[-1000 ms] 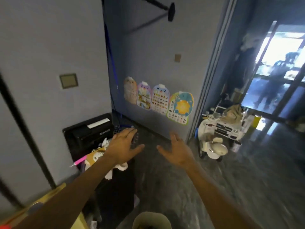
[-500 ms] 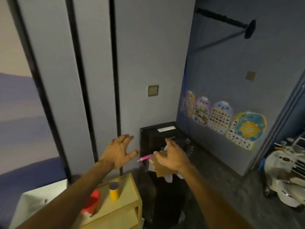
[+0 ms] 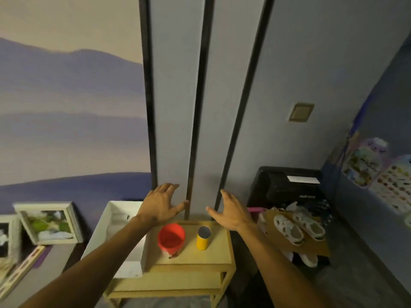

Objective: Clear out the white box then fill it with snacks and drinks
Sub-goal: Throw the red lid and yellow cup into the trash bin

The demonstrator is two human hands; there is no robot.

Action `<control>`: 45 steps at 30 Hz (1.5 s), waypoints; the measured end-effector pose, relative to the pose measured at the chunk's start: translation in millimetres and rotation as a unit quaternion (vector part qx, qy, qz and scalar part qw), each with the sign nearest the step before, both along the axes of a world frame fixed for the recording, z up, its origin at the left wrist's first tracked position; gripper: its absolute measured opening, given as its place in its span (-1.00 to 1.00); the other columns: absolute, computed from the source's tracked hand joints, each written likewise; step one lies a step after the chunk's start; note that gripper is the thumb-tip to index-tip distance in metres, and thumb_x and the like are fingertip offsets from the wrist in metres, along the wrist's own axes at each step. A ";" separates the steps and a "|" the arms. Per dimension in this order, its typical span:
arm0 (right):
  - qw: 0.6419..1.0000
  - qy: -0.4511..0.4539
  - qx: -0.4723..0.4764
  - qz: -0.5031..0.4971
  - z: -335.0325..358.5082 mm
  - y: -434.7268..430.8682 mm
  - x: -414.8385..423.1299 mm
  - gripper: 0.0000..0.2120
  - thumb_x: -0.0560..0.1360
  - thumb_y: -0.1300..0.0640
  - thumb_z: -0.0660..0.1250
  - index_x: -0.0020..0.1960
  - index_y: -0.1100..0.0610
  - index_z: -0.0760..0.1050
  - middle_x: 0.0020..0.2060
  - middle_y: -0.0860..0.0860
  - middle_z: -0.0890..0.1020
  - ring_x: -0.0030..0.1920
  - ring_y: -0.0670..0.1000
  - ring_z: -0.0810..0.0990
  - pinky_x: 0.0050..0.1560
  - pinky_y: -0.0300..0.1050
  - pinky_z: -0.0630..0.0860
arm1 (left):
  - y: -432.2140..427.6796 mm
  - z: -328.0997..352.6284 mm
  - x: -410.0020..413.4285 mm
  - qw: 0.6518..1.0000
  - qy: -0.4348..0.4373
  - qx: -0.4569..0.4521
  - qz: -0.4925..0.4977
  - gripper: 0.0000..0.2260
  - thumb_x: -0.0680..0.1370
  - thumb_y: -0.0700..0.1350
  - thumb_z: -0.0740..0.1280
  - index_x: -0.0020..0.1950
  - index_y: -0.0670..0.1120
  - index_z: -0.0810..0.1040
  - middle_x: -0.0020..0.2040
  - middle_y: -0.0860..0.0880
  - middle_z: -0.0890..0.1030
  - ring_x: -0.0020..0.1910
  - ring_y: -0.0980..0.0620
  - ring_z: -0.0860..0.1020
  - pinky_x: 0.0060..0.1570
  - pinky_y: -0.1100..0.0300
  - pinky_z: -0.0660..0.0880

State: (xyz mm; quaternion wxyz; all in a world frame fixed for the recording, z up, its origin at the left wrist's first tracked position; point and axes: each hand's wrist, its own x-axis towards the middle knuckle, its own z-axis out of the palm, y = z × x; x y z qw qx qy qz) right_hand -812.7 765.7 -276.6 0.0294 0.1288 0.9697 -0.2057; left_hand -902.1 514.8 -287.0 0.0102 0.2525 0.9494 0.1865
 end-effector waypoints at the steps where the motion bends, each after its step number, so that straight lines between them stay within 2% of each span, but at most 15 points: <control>1: 1.000 -0.013 -0.005 0.011 -12.0 3.4 -11.1 -0.03 0.52 -0.46 0.30 0.71 0.03 0.04 0.67 0.09 0.22 0.61 0.19 0.30 0.48 0.21 0.43 | 0.8 -9.7 -3.1 1.000 -0.005 0.000 0.013 -0.23 0.57 0.49 0.14 0.65 0.08 0.26 0.61 -0.06 0.36 0.54 -0.14 0.38 0.51 -0.16 0.32; 5: 0.997 -0.054 -0.005 0.057 -62.6 20.6 -48.2 -0.06 0.53 -0.44 0.32 0.70 0.05 0.09 0.65 0.08 0.26 0.59 0.18 0.32 0.49 0.18 0.40 | 14.2 -58.7 -12.3 0.995 -0.064 0.001 0.076 -0.21 0.54 0.51 0.17 0.66 0.11 0.20 0.62 -0.06 0.34 0.53 -0.16 0.38 0.47 -0.13 0.38; 9: 0.989 -0.098 -0.012 0.105 -126.2 37.7 -83.5 -0.21 0.56 -0.27 0.39 0.62 0.12 0.25 0.54 0.11 0.43 0.48 0.17 0.46 0.40 0.08 0.49 | 29.4 -120.8 -16.8 0.978 -0.153 -0.010 0.143 0.04 0.36 0.69 0.11 0.65 0.07 0.15 0.60 -0.08 0.31 0.45 -0.18 0.45 0.39 -0.12 0.48; 12: 0.979 -0.154 -0.027 0.127 -181.5 44.0 -102.6 -0.24 0.54 -0.29 0.37 0.57 0.09 0.28 0.49 0.07 0.45 0.43 0.14 0.50 0.32 0.08 0.54 | 33.4 -171.4 -20.4 0.966 -0.189 -0.011 0.175 0.18 0.23 0.72 0.22 0.66 0.07 0.05 0.59 -0.06 0.28 0.46 -0.14 0.41 0.39 -0.11 0.48; 18: 0.974 -0.186 -0.020 0.130 -277.9 47.0 -112.9 -0.07 0.51 -0.31 0.43 0.67 0.09 0.12 0.64 0.02 0.22 0.59 0.12 0.29 0.45 0.05 0.44 | 30.7 -261.7 -33.8 0.954 -0.203 -0.035 0.219 0.43 0.04 0.75 0.31 0.68 0.03 -0.10 0.63 -0.06 0.20 0.55 -0.15 0.32 0.44 -0.13 0.42; 22: 0.976 -0.181 -0.029 0.116 -310.3 51.5 -115.7 0.02 0.47 -0.27 0.48 0.70 0.08 0.02 0.65 0.02 0.21 0.57 0.13 0.32 0.40 0.06 0.49 | 37.8 -292.8 -41.1 0.944 -0.230 -0.048 0.231 0.55 -0.07 0.74 0.34 0.67 0.07 -0.31 0.70 -0.14 -0.03 0.63 -0.26 0.17 0.51 -0.25 0.32; 25: 0.976 -0.180 -0.025 0.116 -318.9 50.2 -115.3 0.01 0.50 -0.24 0.48 0.70 0.08 -0.01 0.64 0.02 0.23 0.56 0.13 0.33 0.38 0.05 0.50 | 45.1 -299.7 -42.5 0.939 -0.235 -0.049 0.245 0.56 -0.05 0.64 0.47 0.66 0.10 -0.35 0.70 -0.15 -0.06 0.62 -0.28 0.16 0.48 -0.27 0.35; 30: 0.978 -0.168 0.003 0.123 -325.2 46.3 -118.7 -0.16 0.59 -0.17 0.42 0.68 0.11 0.08 0.58 0.05 0.33 0.52 0.11 0.40 0.35 0.00 0.51 | 46.3 -306.4 -45.3 0.941 -0.206 -0.070 0.261 0.48 0.08 0.53 0.54 0.69 -0.06 -0.24 0.53 -0.15 0.23 0.43 -0.23 0.39 0.34 -0.17 0.48; 36: 0.982 -0.149 0.002 0.113 -319.5 42.5 -115.8 -0.28 0.55 -0.12 0.47 0.56 0.11 0.26 0.42 0.04 0.48 0.38 0.09 0.51 0.23 -0.06 0.57 | 40.4 -308.9 -48.3 0.933 -0.228 -0.087 0.263 0.50 0.03 0.57 0.45 0.68 -0.17 -0.16 0.55 -0.17 0.25 0.47 -0.22 0.32 0.41 -0.14 0.42; 41: 0.988 -0.121 -0.012 0.100 -298.2 46.2 -111.1 -0.31 0.54 -0.13 0.46 0.54 0.10 0.29 0.40 0.03 0.50 0.37 0.10 0.51 0.24 -0.03 0.59 | 37.8 -295.8 -47.5 0.944 -0.215 -0.065 0.242 0.37 -0.02 0.57 0.48 0.60 -0.10 0.11 0.43 -0.10 0.34 0.36 -0.13 0.37 0.28 -0.08 0.51; 45: 0.992 -0.098 -0.021 0.074 -264.5 57.5 -103.0 -0.30 0.54 -0.12 0.48 0.55 0.10 0.29 0.42 0.05 0.50 0.39 0.11 0.53 0.27 -0.01 0.59 | 39.1 -265.0 -43.6 0.964 -0.180 -0.024 0.197 0.34 -0.02 0.61 0.45 0.59 -0.03 0.15 0.42 -0.07 0.37 0.34 -0.10 0.41 0.22 -0.09 0.56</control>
